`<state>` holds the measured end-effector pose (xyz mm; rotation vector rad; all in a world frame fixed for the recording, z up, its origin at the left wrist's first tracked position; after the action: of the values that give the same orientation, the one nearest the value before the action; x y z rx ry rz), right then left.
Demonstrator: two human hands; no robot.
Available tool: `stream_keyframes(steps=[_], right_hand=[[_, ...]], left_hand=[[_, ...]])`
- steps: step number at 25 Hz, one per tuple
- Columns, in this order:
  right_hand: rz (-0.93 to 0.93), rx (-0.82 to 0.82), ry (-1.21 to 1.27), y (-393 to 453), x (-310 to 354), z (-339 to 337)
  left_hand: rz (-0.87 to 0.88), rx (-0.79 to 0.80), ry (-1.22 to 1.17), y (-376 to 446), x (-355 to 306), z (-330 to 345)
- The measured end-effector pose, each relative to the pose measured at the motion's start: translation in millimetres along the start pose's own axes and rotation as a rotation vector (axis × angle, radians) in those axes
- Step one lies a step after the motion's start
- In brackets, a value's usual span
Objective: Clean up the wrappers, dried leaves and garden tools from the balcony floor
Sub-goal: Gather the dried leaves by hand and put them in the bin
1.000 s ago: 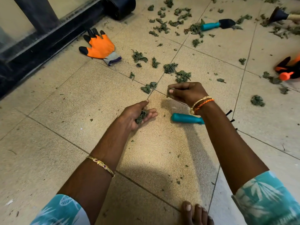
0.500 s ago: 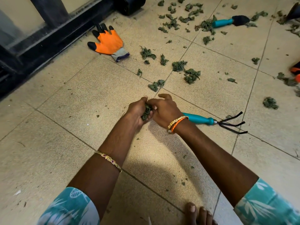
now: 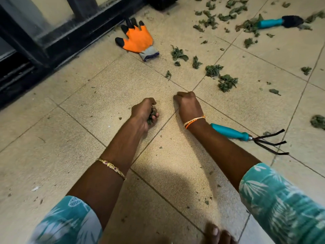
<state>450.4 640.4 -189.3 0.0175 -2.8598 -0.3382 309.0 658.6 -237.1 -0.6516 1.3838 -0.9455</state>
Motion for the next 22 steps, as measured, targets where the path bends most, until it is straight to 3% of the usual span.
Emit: stream_keyframes(steps=[2, 6, 8, 13, 15, 18, 20, 22], right_hand=[[-0.003, -0.059, 0.059, -2.1, -3.0, -8.3], [0.325, -0.059, 0.607, 0.2, -25.0, -28.5], [0.356, -0.026, 0.736, 2.2, -15.8, -30.3], [0.049, 0.061, 0.232, 16.6, 20.3, -27.8], [-0.007, 0.094, 0.257, 23.8, 18.5, -21.1], [0.144, 0.025, 0.597, 41.7, -10.6, -22.2], [0.191, 0.009, 0.474, 57.0, -32.7, -18.9], [0.136, 0.144, 0.269, 73.1, -41.7, 0.9]], left_hand=[[-0.008, 0.028, -0.022, 2.7, 0.3, 1.1], [-0.036, 0.122, 0.043, 5.7, -0.7, 17.7], [-0.068, 0.155, 0.100, 7.2, -1.1, 27.7], [-0.043, 0.154, 0.112, 10.4, -17.5, 40.0], [-0.048, 0.155, 0.126, 15.4, -22.3, 37.9], [-0.017, 0.111, 0.117, 27.8, -39.8, 22.9], [0.022, 0.076, 0.074, 31.5, -56.0, 11.4], [0.037, 0.067, 0.051, 36.4, -66.6, 6.3]])
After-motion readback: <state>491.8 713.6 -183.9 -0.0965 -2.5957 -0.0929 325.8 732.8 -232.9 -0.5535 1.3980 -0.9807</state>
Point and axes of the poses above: each hand's wrist, its own y-axis towards the middle knuckle, its own z-axis out of the palm, x = y × z, the point moved 9 cm from there along y, towards the middle knuckle, and after that the axes turned 9 degrees about -z, right-handed, at the moved point
